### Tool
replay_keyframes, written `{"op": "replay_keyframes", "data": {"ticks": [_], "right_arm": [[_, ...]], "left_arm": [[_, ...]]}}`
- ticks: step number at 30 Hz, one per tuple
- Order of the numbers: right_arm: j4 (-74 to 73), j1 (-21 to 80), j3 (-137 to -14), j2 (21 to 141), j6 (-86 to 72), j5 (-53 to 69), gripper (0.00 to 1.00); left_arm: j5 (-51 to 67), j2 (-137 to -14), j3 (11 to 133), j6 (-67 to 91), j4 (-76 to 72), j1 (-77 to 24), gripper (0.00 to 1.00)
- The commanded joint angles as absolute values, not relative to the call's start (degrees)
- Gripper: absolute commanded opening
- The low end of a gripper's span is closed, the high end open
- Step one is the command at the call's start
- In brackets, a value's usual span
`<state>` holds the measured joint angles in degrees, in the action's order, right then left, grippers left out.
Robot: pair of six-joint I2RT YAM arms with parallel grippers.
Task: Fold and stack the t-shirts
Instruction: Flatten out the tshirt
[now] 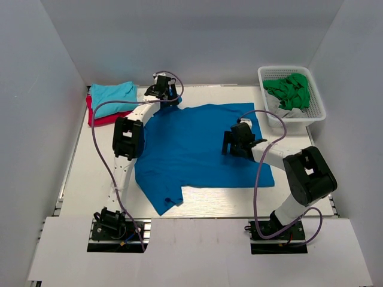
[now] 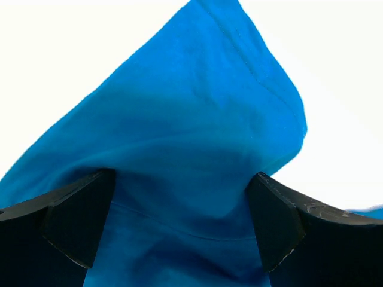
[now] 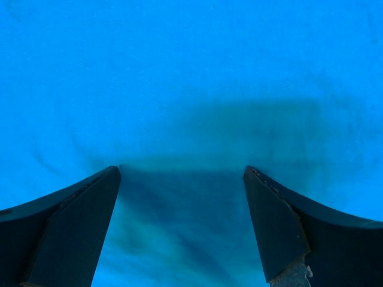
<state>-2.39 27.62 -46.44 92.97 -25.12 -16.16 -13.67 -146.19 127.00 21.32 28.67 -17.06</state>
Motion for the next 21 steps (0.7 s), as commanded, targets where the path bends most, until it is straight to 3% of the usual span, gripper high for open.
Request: {"op": "replay_keyframes", "data": {"ticks": [1,6,12,15,21], "right_arm": [[-7.3,25.9,-45.9,96.0,-28.9,-16.8,0.90],[-8.5,24.1,-46.0,96.2,-30.6,-17.0,0.90],[-5.8,23.3,-46.1,96.2,-28.9,-13.1,0.90],[-5.7,23.2,-46.7,95.1,-28.2,-13.1,0.90],[-6.9,23.6,-48.2,90.6,-23.6,-13.9,0.90]], "left_arm": [[-17.7,-148.3,130.7,27.1,33.5,-14.0,1.00],[-17.6,-149.6,131.8,33.7,35.5,-11.6,1.00],[4.0,-149.0,128.8,22.5,18.5,-11.6,1.00],[9.5,-149.0,133.6,20.0,19.2,-11.6,1.00],[5.7,-137.8,129.5,12.8,20.2,-12.7,1.00]]}}
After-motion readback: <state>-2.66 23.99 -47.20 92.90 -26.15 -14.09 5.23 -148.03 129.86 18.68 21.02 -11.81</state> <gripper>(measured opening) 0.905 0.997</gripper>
